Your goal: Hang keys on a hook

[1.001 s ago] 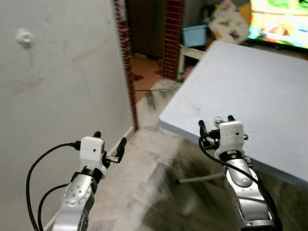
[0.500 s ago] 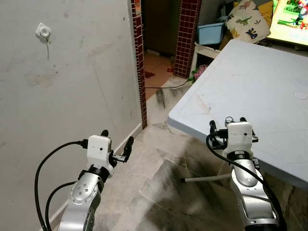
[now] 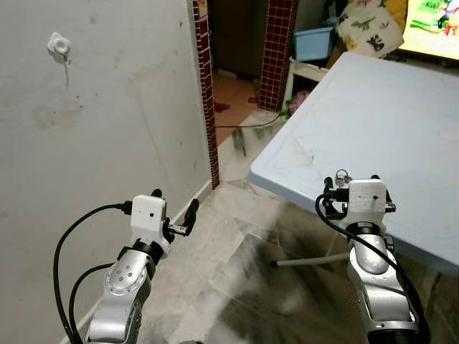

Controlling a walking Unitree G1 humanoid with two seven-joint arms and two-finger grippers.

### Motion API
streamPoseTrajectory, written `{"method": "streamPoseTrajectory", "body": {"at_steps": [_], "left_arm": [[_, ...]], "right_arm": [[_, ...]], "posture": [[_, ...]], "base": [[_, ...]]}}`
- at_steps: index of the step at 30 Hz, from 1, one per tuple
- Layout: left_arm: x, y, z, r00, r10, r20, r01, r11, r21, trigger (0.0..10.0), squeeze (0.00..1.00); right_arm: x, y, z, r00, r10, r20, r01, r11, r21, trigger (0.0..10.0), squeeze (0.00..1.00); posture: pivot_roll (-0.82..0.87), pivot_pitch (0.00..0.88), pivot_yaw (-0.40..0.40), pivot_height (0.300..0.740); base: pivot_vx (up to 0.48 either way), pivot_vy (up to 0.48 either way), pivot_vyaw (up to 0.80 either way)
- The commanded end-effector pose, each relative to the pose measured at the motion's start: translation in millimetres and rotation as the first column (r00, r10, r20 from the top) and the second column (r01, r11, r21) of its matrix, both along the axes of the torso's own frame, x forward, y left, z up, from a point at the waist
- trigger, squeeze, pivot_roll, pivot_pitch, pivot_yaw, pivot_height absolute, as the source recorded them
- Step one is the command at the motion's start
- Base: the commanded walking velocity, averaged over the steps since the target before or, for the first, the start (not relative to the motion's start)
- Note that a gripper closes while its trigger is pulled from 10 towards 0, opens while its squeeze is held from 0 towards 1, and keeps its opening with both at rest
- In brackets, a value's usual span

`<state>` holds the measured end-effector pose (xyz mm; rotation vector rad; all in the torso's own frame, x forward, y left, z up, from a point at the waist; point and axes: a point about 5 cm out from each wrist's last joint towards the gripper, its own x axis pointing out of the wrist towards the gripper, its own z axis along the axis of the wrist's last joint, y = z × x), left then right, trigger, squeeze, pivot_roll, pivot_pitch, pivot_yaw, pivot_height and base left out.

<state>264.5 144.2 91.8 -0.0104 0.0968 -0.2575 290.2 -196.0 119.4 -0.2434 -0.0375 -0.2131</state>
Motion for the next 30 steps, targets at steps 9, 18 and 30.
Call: {"method": "streamPoseTrajectory", "body": {"at_steps": [9, 18, 30], "left_arm": [[1.4, 2.8, 0.6, 1.000, 0.015, -0.013, -0.015, 1.000, 0.006, 10.0, 0.00], [-5.7, 4.6, -2.5, 0.999, 0.009, -0.031, -0.009, 1.000, 0.016, 10.0, 0.00], [-1.6, -0.2, -0.9, 1.000, 0.006, -0.023, -0.006, 1.000, 0.005, 10.0, 0.00]], "right_arm": [[2.5, 2.0, 1.1, 0.998, -0.064, -0.017, 0.065, 0.997, 0.052, 10.0, 0.00], [0.8, 13.0, 3.6, 0.999, -0.022, -0.038, 0.023, 0.999, 0.030, 10.0, 0.00], [15.4, 9.4, 9.1, 0.999, -0.045, -0.008, 0.045, 0.998, 0.033, 10.0, 0.00]], "posture": [[0.00, 0.190, 0.085, 0.740], [-0.02, 0.235, 0.067, 0.740], [-0.01, 0.195, 0.099, 0.740]], "base": [[0.000, 0.000, 0.00], [0.000, 0.000, 0.00], [0.000, 0.000, 0.00]]}}
